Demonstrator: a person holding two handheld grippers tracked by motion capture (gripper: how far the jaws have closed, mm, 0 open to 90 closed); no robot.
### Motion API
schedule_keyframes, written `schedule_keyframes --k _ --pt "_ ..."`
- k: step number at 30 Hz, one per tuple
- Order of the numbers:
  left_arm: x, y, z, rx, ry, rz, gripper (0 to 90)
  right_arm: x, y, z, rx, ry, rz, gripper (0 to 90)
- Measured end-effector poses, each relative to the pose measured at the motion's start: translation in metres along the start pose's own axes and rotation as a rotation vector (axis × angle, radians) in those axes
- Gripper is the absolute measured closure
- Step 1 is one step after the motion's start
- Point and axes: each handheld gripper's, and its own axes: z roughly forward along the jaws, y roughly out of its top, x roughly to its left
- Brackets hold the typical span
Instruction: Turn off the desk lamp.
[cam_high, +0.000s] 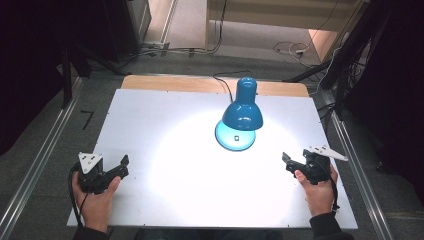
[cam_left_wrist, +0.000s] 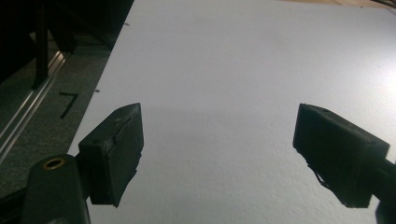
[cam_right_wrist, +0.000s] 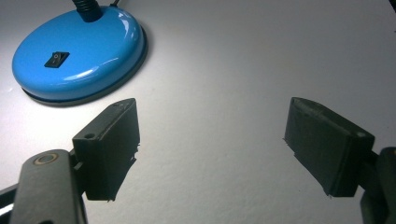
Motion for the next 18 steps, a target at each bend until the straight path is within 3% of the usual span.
schedule_keyframes --k 8,18 --pt "0.001 0.0 0.0 0.003 0.002 -0.005 17.4 0.011 0.005 0.01 0.003 0.014 -0.015 17.1" --pt "-0.004 0.001 0.005 -0.001 0.009 0.025 17.9 0.022 0.008 0.021 0.004 0.04 -0.042 18.1"
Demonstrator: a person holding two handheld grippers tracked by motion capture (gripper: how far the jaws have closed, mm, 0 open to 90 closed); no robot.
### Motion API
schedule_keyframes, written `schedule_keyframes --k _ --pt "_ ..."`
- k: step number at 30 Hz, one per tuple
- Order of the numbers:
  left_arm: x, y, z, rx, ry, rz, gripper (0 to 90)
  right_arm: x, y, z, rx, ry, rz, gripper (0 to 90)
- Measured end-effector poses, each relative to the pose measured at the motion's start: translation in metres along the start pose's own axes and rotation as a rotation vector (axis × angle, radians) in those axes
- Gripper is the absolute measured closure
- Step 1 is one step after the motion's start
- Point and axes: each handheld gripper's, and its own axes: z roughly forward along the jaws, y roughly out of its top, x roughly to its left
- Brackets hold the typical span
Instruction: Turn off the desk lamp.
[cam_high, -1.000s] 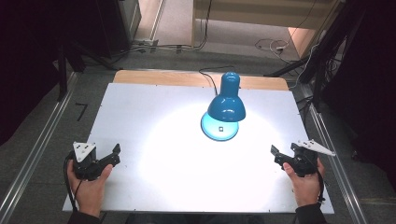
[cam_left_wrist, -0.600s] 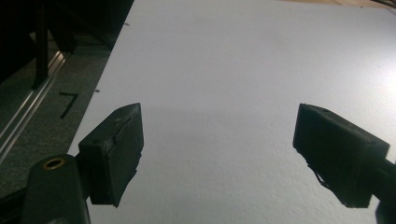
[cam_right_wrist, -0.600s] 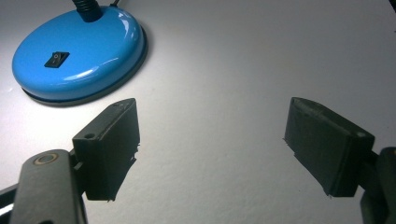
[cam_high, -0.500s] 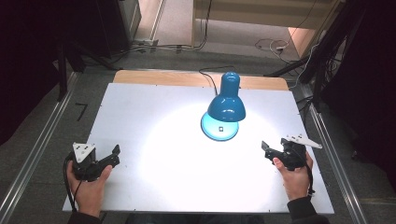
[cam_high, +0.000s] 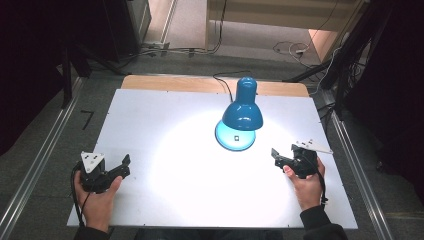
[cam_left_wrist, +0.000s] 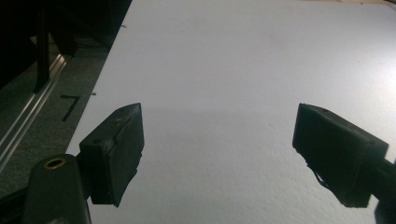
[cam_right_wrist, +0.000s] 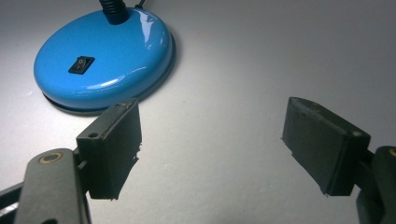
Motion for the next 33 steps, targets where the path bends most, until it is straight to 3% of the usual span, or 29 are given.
schedule_keyframes --k 4,11,17,33 --pt "0.0 0.0 0.001 0.0 0.009 0.005 18.0 0.004 0.002 0.006 0.009 0.012 0.005 18.6" --pt "0.005 0.001 0.003 0.01 0.011 -0.033 18.0 0.017 0.007 0.015 0.014 0.034 -0.021 19.1" --pt "0.0 0.002 0.007 0.022 -0.003 -0.012 18.0 0.025 0.01 0.022 0.016 0.042 -0.037 19.1" --pt "-0.002 0.002 0.008 0.025 -0.017 -0.004 18.3 0.042 0.017 0.036 0.022 0.069 -0.057 20.6"
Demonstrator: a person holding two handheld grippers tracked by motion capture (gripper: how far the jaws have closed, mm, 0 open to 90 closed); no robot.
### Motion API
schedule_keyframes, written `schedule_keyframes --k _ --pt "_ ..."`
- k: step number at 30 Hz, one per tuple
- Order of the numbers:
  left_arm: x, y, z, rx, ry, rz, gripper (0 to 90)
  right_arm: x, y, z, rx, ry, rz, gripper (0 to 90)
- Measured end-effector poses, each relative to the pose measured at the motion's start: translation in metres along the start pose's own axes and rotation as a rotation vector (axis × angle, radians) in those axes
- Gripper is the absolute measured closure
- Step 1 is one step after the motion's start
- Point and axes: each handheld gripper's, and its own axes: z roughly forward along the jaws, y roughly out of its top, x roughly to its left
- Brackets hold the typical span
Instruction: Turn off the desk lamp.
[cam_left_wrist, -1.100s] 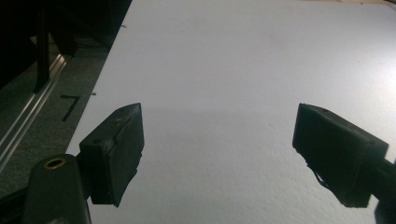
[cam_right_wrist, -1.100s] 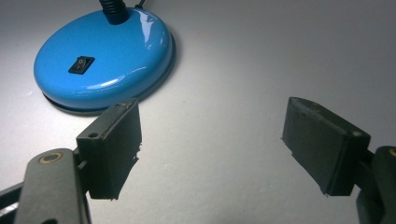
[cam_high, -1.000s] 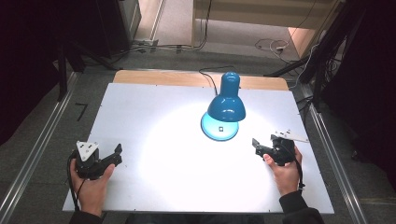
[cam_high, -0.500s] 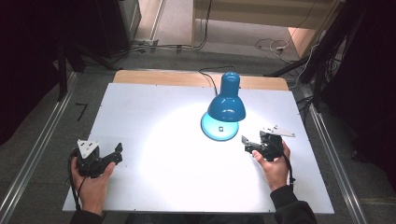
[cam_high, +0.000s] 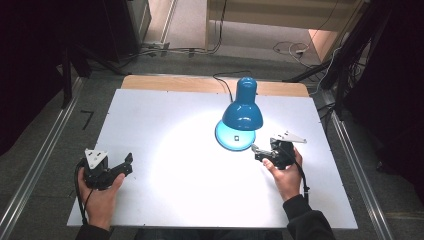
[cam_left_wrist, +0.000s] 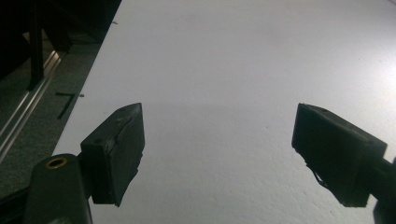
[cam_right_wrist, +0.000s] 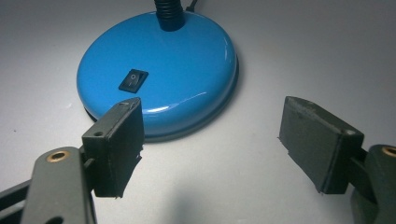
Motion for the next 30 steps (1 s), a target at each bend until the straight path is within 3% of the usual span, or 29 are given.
schedule_keyframes --k 30 --pt "0.001 -0.001 0.001 -0.001 -0.005 -0.002 19.4 0.025 0.012 0.022 -0.012 0.052 -0.019 25.2"
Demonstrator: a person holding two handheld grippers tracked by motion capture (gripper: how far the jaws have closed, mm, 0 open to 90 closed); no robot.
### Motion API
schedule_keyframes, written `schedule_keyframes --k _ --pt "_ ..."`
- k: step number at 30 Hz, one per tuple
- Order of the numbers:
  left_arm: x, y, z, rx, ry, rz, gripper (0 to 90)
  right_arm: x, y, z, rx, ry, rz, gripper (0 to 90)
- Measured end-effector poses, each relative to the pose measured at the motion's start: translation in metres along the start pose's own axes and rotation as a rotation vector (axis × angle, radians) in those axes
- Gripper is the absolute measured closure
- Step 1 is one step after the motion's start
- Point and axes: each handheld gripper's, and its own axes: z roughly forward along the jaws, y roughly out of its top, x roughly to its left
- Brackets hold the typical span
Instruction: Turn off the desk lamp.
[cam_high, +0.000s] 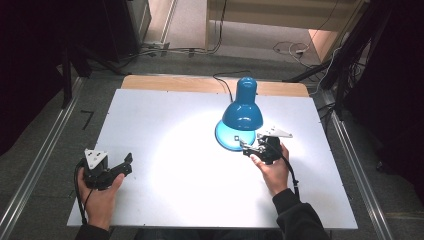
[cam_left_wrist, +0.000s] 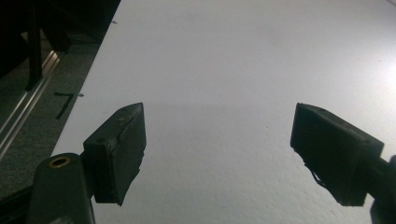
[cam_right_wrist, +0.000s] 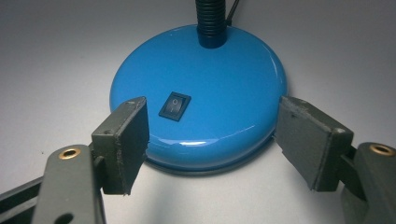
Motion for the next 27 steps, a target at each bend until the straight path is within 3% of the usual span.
schedule_keyframes --k 13,24,27 --pt "0.0 0.0 0.0 0.002 0.001 -0.001 19.5 0.01 0.003 0.008 -0.003 -0.006 -0.023 35.6" --pt "0.001 0.0 0.001 0.001 -0.003 -0.002 19.8 0.012 0.002 0.013 -0.039 0.026 -0.024 79.0" --pt "0.001 0.0 0.0 0.001 -0.004 -0.002 19.9 0.014 0.002 0.015 -0.039 0.027 -0.042 85.2"
